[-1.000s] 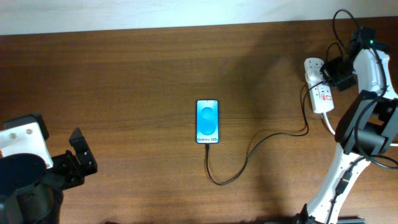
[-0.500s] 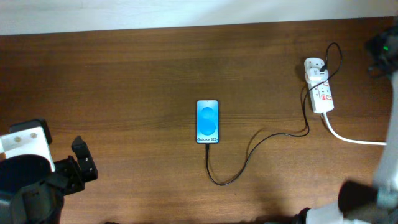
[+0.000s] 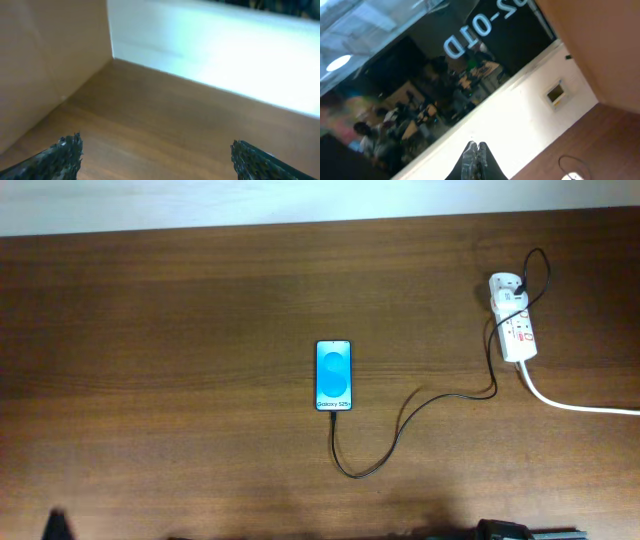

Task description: Plug charger to phone and switch on socket

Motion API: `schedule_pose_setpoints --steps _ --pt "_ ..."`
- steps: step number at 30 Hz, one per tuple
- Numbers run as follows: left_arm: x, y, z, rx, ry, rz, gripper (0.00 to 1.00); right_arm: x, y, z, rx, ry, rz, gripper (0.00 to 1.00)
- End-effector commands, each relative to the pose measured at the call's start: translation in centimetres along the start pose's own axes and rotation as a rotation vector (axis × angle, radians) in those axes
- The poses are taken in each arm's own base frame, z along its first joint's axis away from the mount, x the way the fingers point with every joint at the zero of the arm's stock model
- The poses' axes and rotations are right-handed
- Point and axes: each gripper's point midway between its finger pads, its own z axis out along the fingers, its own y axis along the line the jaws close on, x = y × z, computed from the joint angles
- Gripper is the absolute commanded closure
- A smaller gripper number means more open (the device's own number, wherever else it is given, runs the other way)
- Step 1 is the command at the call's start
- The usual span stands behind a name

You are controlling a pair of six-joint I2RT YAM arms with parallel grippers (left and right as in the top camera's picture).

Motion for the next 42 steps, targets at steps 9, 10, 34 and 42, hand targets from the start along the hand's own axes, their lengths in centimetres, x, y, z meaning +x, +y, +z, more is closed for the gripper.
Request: schedule_pose_setpoints --steps 9,10,34,42 --pt "6.4 5.4 -9.7 -0.138 -0.182 -0.122 0.01 6.9 2.9 -10.1 -0.528 0.070 -0.042 0.95" --pt "6.3 5.5 -9.9 -0.136 -0.191 -0.125 0.01 6.7 2.9 -11.0 -0.541 0.052 -0.043 0.95" --pt "10.4 7.1 -15.5 -0.160 -0.408 -0.218 0.01 4.6 2.3 -20.9 -0.669 -0.138 -0.061 0.89" --pt "10.4 7.1 -15.7 -0.157 -0.415 -0.221 0.01 4.6 2.3 -21.1 -0.671 -0.141 -0.061 0.89"
